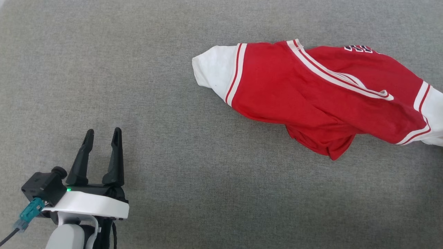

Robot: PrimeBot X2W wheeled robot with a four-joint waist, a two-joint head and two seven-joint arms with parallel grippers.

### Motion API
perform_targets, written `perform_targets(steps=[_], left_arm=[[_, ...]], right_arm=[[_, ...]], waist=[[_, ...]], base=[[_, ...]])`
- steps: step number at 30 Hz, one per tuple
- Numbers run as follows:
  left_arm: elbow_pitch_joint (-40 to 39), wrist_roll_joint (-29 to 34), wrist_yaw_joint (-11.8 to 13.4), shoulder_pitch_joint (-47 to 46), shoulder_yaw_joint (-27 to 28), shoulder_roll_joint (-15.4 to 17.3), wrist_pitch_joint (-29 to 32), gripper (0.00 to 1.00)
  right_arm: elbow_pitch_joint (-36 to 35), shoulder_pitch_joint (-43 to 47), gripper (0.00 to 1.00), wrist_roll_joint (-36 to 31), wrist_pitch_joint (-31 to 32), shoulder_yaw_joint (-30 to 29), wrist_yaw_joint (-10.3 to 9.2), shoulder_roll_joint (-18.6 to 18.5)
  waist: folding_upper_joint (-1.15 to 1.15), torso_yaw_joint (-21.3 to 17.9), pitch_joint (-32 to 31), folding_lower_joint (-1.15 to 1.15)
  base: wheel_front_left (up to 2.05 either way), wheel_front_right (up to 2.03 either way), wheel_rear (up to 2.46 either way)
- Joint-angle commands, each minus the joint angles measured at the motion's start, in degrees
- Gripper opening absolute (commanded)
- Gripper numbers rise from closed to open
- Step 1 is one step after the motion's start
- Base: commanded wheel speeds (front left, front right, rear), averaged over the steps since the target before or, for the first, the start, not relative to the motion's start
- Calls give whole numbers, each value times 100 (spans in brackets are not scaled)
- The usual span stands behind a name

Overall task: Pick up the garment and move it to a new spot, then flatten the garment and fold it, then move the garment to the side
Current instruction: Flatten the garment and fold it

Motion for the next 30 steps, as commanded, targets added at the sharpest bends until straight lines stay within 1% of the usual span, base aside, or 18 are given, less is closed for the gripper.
perform_targets(steps=[1, 6, 9, 10, 13, 14, 17, 19, 21, 23, 24, 27, 28, 30], left_arm=[[-6, -15, -12, 20, -1, 34, -28, 100], [-35, 12, -12, 3, -36, 146, -29, 100], [-97, 16, -12, -60, -160, 316, -29, 100], [-97, 16, -12, -60, -160, 316, -29, 100], [-199, -34, -12, -205, -402, 669, -29, 100], [-232, -29, -12, -256, -522, 837, -29, 100], [-328, -74, -11, -530, -900, 1487, -29, 100], [-367, -266, -5, -760, -1203, 1952, -29, 100], [-364, -449, -2, -1067, -1569, 2500, -29, 100], [-338, -771, -1, -1357, -2029, 3009, -28, 100], [-310, -899, -1, -1530, -2263, 3316, -24, 100], [-301, -1467, -1, -2198, -3086, 4009, 167, 100], [-304, -1640, -1, -2418, -3346, 4207, 278, 100], [-329, -2187, -1, -2867, -3871, 4535, 582, 100]], right_arm=[[25, -55, 100, -79, -164, -60, -4, 50], [-6, 65, 100, -91, -681, -154, -4, 175], [-229, 178, 100, -15, -1182, -231, -3, 299], [-229, 178, 100, -15, -1182, -231, -3, 299], [-525, 355, 100, 99, -1794, -271, -3, 556], [-622, 411, 100, 141, -1984, -283, -3, 658], [-979, 625, 100, 188, -2527, -130, -3, 952], [-1222, 739, 100, 193, -2873, 4, -3, 1141], [-1399, 853, 100, 218, -3230, 117, -3, 1279], [-1516, 946, 100, 215, -3573, 328, -3, 1366], [-1561, 984, 100, 248, -3717, 461, -3, 1404], [-1622, 1122, 100, 371, -4081, 775, -3, 1444], [-1583, 1163, 100, 499, -4193, 844, -3, 1446], [-1527, 1233, 100, 714, -4392, 1042, -3, 1447]], waist=[[0, -4, -7, 0], [0, -44, -63, 0], [0, -102, -113, 0], [0, -102, -113, 0], [0, -207, -167, 0], [0, -255, -187, 0], [0, -445, -224, 0], [0, -615, -237, 0], [0, -786, -226, 0], [0, -991, -202, 0], [0, -1110, -179, 0], [0, -1423, -75, 0], [0, -1515, -38, 0], [0, -1735, 57, 0]], base=[[0, 0, 0], [0, 0, 0], [0, 0, 0], [0, 0, 0], [0, 0, 0], [0, 0, 0], [0, 0, 0], [0, 0, 0], [0, 0, 0], [0, 0, 0], [0, 0, 0], [0, 0, 0], [0, 0, 0], [0, 0, 0]])
